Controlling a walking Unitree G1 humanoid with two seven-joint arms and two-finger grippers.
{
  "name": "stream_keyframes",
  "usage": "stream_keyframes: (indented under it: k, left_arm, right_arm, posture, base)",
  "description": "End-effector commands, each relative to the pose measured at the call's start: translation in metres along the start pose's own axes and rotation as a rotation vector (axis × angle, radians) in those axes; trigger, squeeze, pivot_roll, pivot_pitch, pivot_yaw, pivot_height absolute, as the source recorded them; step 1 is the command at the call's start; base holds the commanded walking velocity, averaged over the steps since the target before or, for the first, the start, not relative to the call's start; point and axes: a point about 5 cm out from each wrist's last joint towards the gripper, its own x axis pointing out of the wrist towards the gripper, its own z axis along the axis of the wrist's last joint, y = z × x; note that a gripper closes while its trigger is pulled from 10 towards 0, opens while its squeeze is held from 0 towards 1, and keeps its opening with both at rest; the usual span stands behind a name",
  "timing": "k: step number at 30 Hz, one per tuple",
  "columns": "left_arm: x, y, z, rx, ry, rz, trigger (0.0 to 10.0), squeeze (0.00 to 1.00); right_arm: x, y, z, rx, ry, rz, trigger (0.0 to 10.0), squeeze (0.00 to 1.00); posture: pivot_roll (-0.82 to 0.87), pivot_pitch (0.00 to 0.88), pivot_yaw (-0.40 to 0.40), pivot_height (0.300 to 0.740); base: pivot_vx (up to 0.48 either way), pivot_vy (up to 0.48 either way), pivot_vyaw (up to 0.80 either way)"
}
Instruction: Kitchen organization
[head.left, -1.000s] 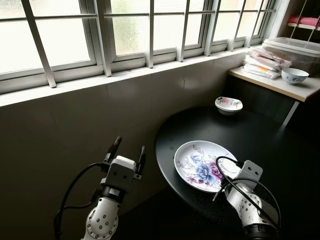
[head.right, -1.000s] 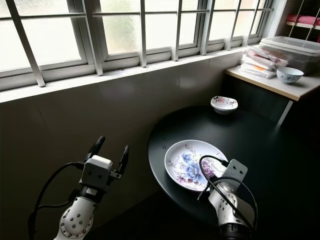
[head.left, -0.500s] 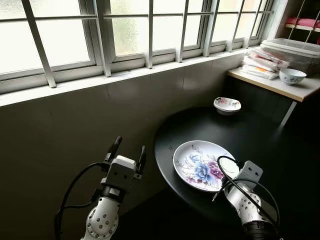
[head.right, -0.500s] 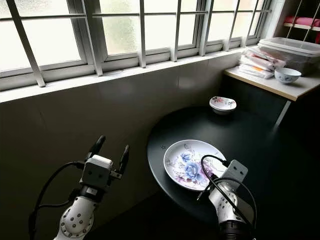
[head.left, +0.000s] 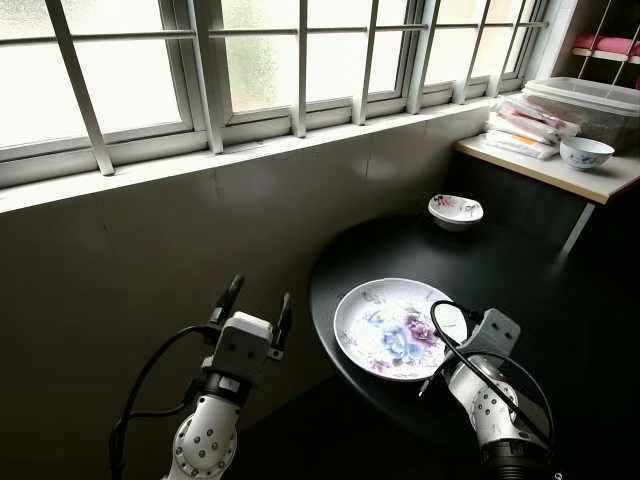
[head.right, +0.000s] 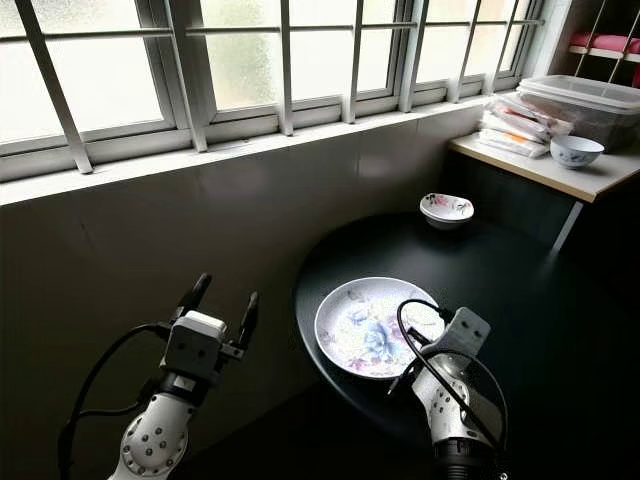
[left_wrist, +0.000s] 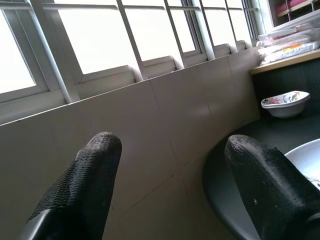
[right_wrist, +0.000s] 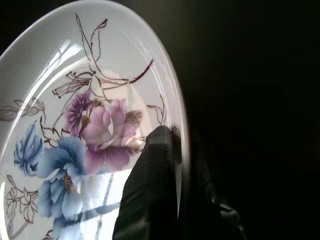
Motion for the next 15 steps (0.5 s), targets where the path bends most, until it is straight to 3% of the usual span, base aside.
stream_keyframes:
  k: [1, 9, 12, 13, 15]
  left_arm:
    - [0.001, -0.003, 0.001, 0.003, -0.003, -0.011, 10.0, 0.0]
    - [0.001, -0.003, 0.0, 0.004, -0.002, -0.011, 10.0, 0.0]
    - [0.001, -0.002, 0.0, 0.006, -0.002, -0.008, 10.0, 0.0]
    - [0.001, -0.002, -0.001, 0.007, 0.005, -0.003, 10.0, 0.0]
    - [0.0, -0.001, -0.003, 0.009, 0.018, 0.003, 10.0, 0.0]
  right_arm:
    - [-0.001, 0.001, 0.001, -0.036, -0.021, -0.009, 0.0, 0.0]
    - [-0.012, 0.023, 0.017, 0.004, -0.154, 0.155, 0.0, 0.0]
    - [-0.021, 0.038, 0.029, -0.009, -0.236, 0.283, 0.0, 0.0]
    - [-0.029, 0.047, 0.036, -0.042, -0.296, 0.371, 0.0, 0.0]
    - [-0.035, 0.053, 0.039, -0.075, -0.327, 0.423, 0.0, 0.0]
  posture:
    - [0.08, 0.0, -0.044, 0.74]
    - [0.08, 0.0, -0.044, 0.74]
    - [0.08, 0.0, -0.044, 0.74]
    - [0.08, 0.0, -0.043, 0.74]
    - [0.08, 0.0, -0.042, 0.74]
  base:
    - [0.0, 0.0, 0.0]
    - [0.0, 0.0, 0.0]
    - [0.0, 0.0, 0.0]
    - [0.0, 0.0, 0.8]
    - [0.0, 0.0, 0.8]
